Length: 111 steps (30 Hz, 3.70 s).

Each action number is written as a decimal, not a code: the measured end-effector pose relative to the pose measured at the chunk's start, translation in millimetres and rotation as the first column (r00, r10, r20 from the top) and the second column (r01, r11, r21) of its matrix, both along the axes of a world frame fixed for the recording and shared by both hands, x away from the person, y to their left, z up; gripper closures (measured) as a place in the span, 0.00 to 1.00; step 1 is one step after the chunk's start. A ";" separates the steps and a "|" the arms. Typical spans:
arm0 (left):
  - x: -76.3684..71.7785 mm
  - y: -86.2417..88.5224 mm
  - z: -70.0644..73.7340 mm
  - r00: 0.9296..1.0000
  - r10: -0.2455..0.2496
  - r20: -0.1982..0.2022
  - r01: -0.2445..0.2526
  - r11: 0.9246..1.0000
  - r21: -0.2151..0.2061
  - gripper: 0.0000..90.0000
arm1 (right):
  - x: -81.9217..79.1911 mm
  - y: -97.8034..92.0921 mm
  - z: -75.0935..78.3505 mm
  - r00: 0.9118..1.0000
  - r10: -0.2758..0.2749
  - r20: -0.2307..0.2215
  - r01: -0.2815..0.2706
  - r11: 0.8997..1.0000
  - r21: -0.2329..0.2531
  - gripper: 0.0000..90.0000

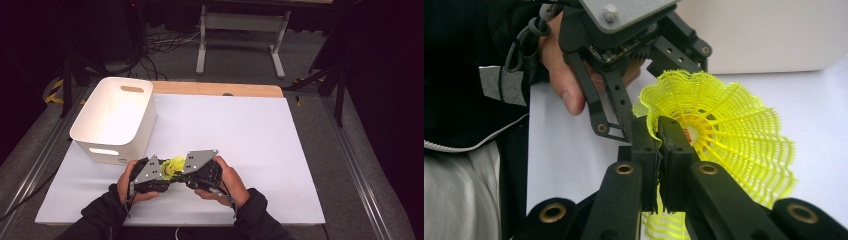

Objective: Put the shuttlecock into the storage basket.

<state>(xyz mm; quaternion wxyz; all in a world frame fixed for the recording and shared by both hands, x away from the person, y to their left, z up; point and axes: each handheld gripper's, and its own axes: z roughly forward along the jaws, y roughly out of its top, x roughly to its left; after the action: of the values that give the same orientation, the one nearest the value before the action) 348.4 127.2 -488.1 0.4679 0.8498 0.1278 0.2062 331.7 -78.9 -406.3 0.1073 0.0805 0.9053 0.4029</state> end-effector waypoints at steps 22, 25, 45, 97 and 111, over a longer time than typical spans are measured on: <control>-1.8 5.3 1.7 1.000 -0.005 0.019 0.006 0.999 -0.045 0.55 | -8.1 3.7 6.2 0.997 -0.034 0.071 0.037 0.998 -0.042 0.55; -1.6 5.7 1.7 1.000 -0.002 0.017 0.003 0.998 -0.055 0.55 | -7.6 2.1 7.5 0.997 -0.044 0.071 0.047 0.998 -0.047 0.49; -1.1 8.6 1.5 1.000 0.001 0.000 -0.001 0.997 -0.080 0.55 | -14.0 -38.5 28.8 0.962 -0.171 0.215 0.164 0.985 0.050 0.34; -5.4 33.0 12.8 0.998 0.048 0.034 -0.043 0.989 -0.138 0.55 | -12.8 -128.8 -37.8 0.881 -0.405 0.245 0.374 0.913 0.165 0.19; -7.8 41.9 19.7 0.997 0.064 0.045 -0.056 0.985 -0.162 0.55 | -17.0 -138.7 -55.6 0.872 -0.427 0.238 0.386 0.901 0.200 0.18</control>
<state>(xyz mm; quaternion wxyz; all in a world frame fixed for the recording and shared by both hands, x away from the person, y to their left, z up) 340.6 169.1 -468.4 0.5317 0.7997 0.1577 0.2302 314.8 -217.6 -461.9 0.3088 0.2199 0.8120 0.4438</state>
